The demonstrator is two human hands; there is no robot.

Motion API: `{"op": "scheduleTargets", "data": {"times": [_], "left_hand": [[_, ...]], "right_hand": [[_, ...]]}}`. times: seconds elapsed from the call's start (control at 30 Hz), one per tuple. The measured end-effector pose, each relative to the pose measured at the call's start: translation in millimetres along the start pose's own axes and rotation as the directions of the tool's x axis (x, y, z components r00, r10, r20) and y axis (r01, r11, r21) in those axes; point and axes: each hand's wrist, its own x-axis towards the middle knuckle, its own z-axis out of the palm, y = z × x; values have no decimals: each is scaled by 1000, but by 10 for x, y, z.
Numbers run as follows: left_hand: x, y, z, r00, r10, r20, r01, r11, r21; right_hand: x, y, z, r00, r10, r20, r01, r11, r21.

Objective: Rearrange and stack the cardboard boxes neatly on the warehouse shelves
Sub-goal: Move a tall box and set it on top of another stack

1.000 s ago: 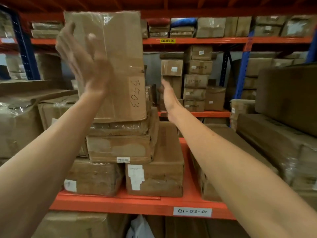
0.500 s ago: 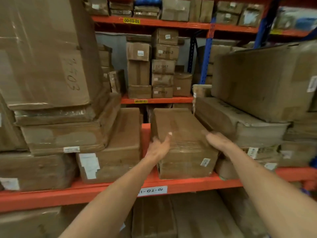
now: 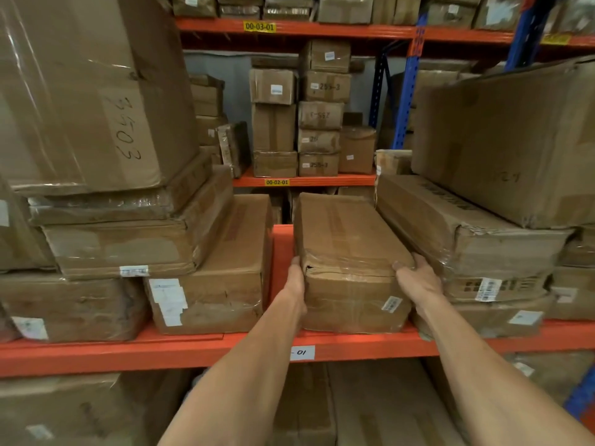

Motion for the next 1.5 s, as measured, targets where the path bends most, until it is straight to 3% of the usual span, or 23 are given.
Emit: {"op": "scheduleTargets", "data": {"times": [0.17, 0.27, 0.37, 0.43, 0.5, 0.6, 0.67, 0.77, 0.8, 0.83, 0.9, 1.0, 1.33, 1.5], "left_hand": [[-28, 181, -141, 997, 10, 72, -14, 998, 59], [-207, 608, -86, 991, 127, 31, -130, 966, 225], [-424, 1103, 43, 954, 296, -48, -208, 769, 604], [-466, 1313, 66, 917, 392, -76, -164, 545, 822], [-505, 1328, -17, 891, 436, -124, -63, 391, 918], [-492, 1181, -124, 839, 496, -222, 91, 275, 957], [-456, 1158, -96, 799, 558, -226, 151, 178, 972], [-397, 1199, -22, 810, 560, -173, 168, 61, 984], [-364, 1191, -16, 813, 560, -162, 174, 33, 984], [-331, 1163, -21, 813, 564, -143, 167, 9, 986], [-267, 1091, -92, 800, 597, -57, 88, -23, 996], [-220, 1073, -245, 787, 617, 22, -34, 7, 999], [-331, 1052, -239, 798, 599, 60, -46, -38, 998], [-382, 1209, -325, 857, 507, 95, -122, 21, 992]], "right_hand": [[47, 48, 72, 999, 28, -21, -23, 979, 203], [46, 57, 156, 985, 159, 74, -174, 854, 491], [-104, 86, 465, 943, 256, 212, -332, 740, 585], [-245, 139, 789, 908, 272, 320, -418, 666, 618], [-422, 194, 1142, 867, 274, 417, -490, 621, 611], [-609, 200, 1463, 848, 294, 441, -516, 650, 558], [-612, 118, 1476, 861, 314, 399, -489, 724, 487], [-500, 95, 1295, 897, 382, 223, -434, 858, 275], [-447, 76, 1259, 903, 377, 204, -418, 882, 217], [-428, 12, 1253, 898, 335, 286, -400, 891, 213], [-393, -156, 1283, 866, 186, 465, -401, 813, 422], [-370, -405, 1303, 877, 51, 477, -369, 708, 602], [-458, -439, 1155, 901, 92, 425, -311, 818, 484], [-367, -588, 975, 928, 77, 364, -237, 876, 421]]}}
